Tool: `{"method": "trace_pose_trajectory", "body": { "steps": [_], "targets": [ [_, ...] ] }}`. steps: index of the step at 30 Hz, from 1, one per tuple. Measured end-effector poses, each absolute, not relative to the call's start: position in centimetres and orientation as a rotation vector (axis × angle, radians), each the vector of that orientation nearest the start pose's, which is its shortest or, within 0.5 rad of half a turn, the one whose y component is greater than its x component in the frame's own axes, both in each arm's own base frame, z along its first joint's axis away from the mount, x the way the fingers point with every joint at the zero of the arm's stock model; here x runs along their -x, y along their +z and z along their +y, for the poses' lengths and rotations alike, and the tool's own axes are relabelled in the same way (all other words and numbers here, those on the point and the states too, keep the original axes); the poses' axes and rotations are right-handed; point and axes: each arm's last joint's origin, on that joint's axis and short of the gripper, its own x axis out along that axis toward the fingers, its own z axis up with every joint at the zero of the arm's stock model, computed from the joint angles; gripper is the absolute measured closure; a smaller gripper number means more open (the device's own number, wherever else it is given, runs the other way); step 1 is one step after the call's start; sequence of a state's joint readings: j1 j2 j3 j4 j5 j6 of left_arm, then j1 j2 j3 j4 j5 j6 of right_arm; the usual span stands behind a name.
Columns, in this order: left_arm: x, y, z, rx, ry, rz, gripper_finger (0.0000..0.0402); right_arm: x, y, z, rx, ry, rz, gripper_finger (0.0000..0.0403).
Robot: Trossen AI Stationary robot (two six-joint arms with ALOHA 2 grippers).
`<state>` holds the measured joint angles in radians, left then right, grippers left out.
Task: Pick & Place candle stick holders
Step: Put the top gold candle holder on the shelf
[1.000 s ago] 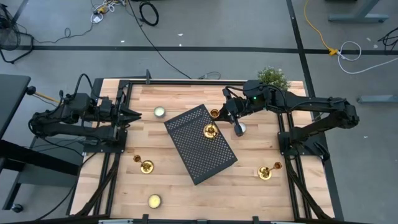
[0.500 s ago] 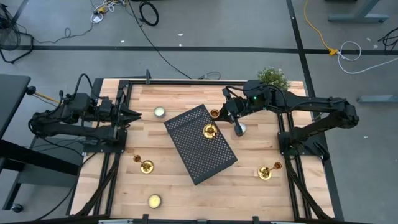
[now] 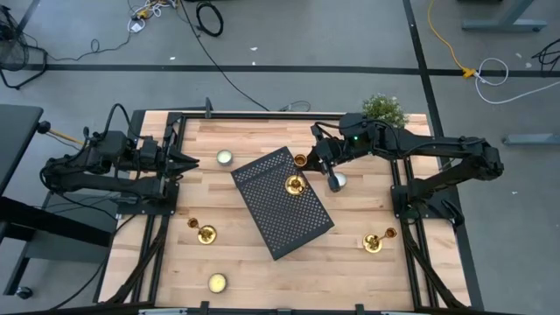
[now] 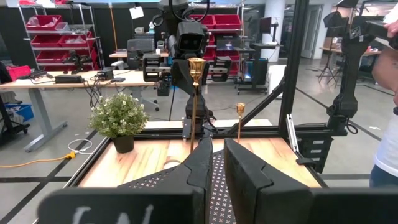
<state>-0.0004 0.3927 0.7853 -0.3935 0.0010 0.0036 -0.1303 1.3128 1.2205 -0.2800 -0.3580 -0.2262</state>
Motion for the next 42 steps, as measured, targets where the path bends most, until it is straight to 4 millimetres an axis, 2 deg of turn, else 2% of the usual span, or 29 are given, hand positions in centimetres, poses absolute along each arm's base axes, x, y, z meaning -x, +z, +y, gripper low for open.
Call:
{"method": "trace_pose_trajectory", "body": {
  "steps": [42],
  "targets": [
    [-7.62,35.36,0.0,-0.004,-0.001,0.001,0.0356,-28.94,36.15,-2.78,0.13,0.259,0.334,0.0385]
  ]
}}
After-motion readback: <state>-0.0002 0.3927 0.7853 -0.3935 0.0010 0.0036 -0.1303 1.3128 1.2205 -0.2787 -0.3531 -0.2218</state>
